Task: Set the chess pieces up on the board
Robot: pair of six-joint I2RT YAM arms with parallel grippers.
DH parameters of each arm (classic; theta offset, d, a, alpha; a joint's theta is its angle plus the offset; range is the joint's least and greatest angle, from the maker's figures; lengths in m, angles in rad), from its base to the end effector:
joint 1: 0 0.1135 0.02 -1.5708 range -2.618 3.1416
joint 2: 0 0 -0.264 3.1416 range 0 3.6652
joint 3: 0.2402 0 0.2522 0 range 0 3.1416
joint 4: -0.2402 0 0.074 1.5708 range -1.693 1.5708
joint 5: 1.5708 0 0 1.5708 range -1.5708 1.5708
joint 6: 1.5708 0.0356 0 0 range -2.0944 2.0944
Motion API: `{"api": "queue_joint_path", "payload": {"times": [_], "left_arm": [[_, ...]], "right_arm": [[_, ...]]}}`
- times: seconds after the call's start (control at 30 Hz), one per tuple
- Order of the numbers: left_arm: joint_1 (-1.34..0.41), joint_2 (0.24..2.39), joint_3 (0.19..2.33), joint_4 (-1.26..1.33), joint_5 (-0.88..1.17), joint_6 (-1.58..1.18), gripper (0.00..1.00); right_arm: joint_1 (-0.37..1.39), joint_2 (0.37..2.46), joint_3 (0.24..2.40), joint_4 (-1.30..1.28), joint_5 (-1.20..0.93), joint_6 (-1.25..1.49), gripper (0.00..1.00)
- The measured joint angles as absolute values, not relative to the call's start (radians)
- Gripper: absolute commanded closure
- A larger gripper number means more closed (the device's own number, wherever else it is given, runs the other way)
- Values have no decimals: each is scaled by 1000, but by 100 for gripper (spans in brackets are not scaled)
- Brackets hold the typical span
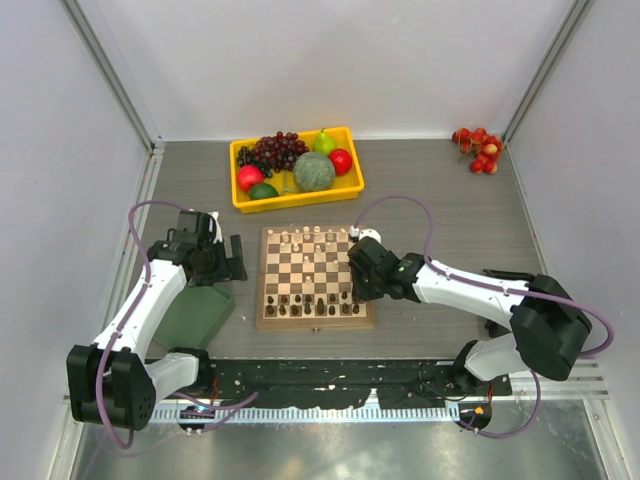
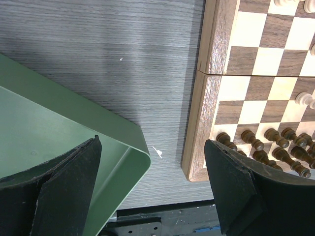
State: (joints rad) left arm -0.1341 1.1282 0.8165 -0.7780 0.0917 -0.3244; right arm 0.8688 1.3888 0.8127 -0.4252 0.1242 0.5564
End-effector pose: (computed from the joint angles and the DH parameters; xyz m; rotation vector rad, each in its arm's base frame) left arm 0.2068 -0.0312 0.2370 -0.2247 2.6717 -0.2692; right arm 0.1772 0.2028 0.1979 -0.3586 2.5822 0.3762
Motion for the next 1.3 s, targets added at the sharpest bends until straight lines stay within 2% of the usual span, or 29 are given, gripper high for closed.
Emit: {"api": "queue_joint_path", "payload": {"times": [0.3,0.63,1.0,1.17,1.2,1.3], "left_arm": [[-134,1128,817,-778,96,-324,8],[-134,1128,817,-778,99,-324,8],[-134,1128,817,-777,107,-324,8],[-134,1128,817,-777,107,-324,8],[-134,1127,817,-777,107,-324,8],[-134,1127,817,-777,107,-324,8]], "right_arm": [[882,1392,813,-420,150,560,81],[882,1401,849,-443,160,551,62],[876,1417,1000,-466,244,522,59],[854,1449,1059,-469,262,526,51],[850,1453,1068,-469,263,527,47],[838,1454,1082,-464,265,532,46]]}}
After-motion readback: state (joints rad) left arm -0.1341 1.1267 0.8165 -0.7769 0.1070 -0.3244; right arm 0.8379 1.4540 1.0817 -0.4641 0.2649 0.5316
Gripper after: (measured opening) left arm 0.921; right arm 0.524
